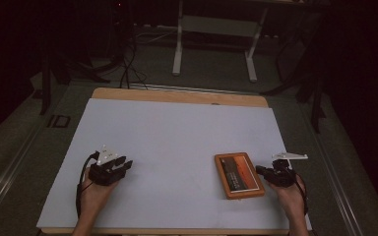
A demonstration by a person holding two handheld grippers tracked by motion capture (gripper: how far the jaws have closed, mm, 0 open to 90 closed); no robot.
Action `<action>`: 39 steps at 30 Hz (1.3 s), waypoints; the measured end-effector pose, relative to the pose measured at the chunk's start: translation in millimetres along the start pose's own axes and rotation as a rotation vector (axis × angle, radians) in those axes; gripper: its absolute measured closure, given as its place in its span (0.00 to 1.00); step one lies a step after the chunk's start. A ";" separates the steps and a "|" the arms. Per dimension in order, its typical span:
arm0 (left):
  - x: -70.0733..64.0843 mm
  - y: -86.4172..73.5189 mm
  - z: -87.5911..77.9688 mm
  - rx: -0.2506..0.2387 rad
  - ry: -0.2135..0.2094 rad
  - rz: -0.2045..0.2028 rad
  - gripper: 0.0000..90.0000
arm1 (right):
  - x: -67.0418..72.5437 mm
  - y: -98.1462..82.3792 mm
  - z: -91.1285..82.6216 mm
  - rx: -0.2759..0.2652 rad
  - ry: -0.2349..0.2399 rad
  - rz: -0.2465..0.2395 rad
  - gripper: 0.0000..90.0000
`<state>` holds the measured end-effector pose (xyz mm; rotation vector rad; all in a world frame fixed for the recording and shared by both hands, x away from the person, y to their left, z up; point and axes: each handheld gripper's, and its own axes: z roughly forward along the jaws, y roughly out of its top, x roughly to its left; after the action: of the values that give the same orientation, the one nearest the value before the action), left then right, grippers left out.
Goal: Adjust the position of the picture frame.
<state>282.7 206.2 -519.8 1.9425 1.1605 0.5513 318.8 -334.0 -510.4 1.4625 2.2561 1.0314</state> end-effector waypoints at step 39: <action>-6.2 -1.0 7.5 0.043 -0.003 0.040 0.70 | 16.0 55.7 51.8 0.149 -0.025 -0.065 1.00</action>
<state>284.3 198.0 -524.8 2.0066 1.1424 0.5476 378.8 -284.9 -506.8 1.4390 2.3909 0.8380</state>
